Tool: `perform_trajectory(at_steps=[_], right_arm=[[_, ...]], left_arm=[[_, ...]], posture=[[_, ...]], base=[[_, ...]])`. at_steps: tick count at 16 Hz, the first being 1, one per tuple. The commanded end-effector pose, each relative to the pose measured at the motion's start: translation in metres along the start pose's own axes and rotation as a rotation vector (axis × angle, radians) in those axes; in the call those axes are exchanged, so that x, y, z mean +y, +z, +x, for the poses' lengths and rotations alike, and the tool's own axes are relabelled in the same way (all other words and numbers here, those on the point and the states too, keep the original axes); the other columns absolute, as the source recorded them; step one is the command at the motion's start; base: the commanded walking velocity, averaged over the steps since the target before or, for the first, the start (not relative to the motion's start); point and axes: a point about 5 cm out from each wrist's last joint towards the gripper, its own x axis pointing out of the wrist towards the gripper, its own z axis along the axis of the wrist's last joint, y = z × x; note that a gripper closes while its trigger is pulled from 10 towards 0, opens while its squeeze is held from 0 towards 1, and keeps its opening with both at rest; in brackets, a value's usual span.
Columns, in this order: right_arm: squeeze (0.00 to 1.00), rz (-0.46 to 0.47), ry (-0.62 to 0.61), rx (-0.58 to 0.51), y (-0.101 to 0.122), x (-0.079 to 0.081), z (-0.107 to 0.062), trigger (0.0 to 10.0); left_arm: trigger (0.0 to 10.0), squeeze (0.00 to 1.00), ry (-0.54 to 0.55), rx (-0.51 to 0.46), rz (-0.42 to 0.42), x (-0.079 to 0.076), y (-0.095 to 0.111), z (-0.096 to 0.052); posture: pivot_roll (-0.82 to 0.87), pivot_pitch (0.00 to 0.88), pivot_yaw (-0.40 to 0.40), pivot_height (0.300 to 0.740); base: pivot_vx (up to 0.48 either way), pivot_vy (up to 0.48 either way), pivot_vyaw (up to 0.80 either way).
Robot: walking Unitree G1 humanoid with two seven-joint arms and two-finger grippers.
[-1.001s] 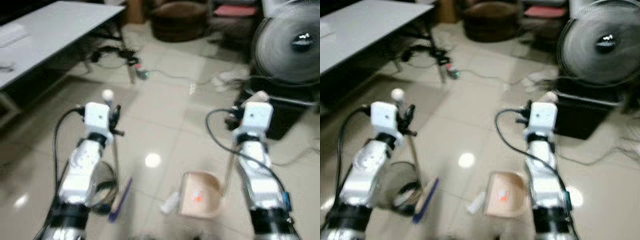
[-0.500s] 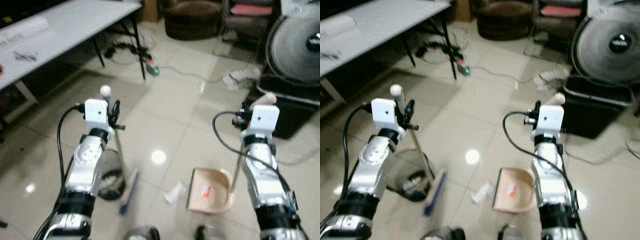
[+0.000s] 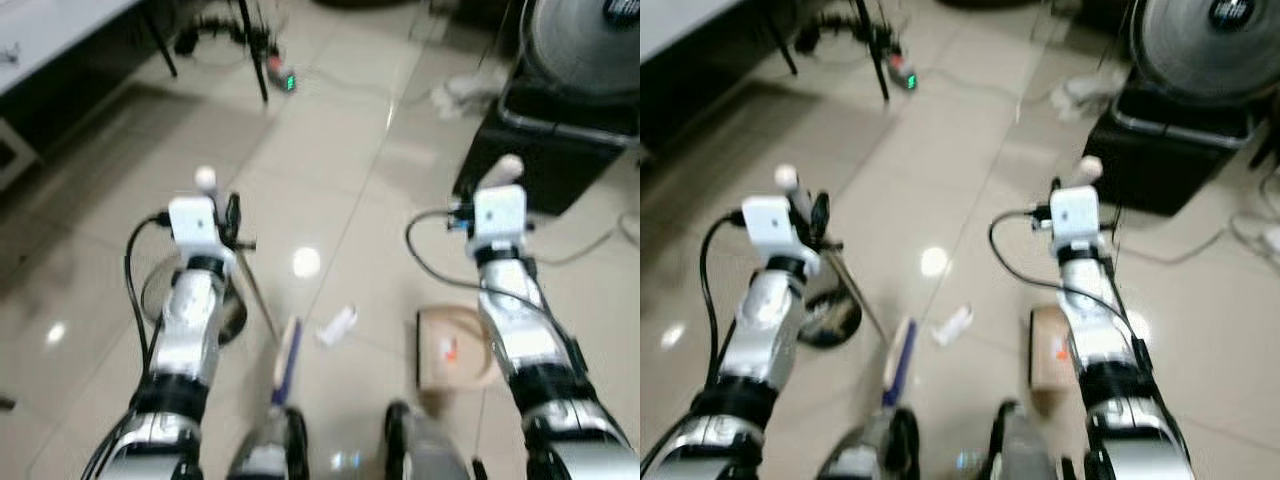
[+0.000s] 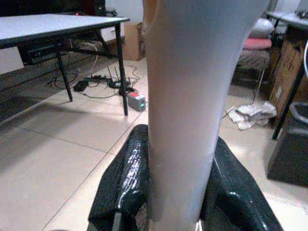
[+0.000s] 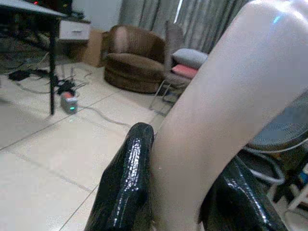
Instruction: Sweep floor
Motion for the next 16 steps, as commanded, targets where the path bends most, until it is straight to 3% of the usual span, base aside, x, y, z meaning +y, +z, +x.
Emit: perform_trajectory(at_steps=[1,4,7,11,13,15,16], right_arm=[[0.0,0.006,-0.002,-0.066,0.009,0.004,0.004,10.0],[0.0,0.019,-0.067,-0.13,0.013,0.005,0.005,10.0],[0.0,0.045,-0.137,-0.182,0.021,0.002,0.011,10.0],[0.0,0.11,-0.076,-0.195,0.027,0.028,0.013,10.0],[0.0,0.14,0.041,-0.139,0.019,0.061,0.002,10.0],[0.0,0.154,0.102,-0.101,0.012,0.079,-0.01,10.0],[0.0,0.157,0.102,-0.102,0.012,0.079,-0.011,10.0]], left_arm=[[10.0,0.0,0.003,-0.025,0.002,0.0,0.001,-0.001],[10.0,0.0,0.003,-0.071,0.023,0.002,0.004,-0.002],[10.0,0.0,-0.002,-0.129,0.019,0.001,0.014,0.007],[10.0,0.0,-0.074,-0.183,0.0,-0.016,0.024,0.019],[10.0,0.0,-0.108,-0.176,-0.001,-0.028,0.021,0.021],[10.0,0.0,-0.154,-0.152,-0.053,-0.042,0.016,0.021],[10.0,0.0,-0.162,-0.15,-0.06,-0.043,0.016,0.021]], posture=[[0.05,0.349,0.089,0.74],[0.07,0.391,0.114,0.74],[0.08,0.402,0.125,0.74],[0.09,0.41,0.13,0.74],[0.08,0.414,0.135,0.74],[0.08,0.415,0.137,0.74],[0.08,0.413,0.137,0.74]], base=[[0.0,0.0,0.0],[0.0,0.0,0.0],[0.0,0.0,0.0],[0.0,0.0,0.0],[0.0,0.0,0.0],[0.0,0.0,0.0],[0.0,0.0,0.0]])
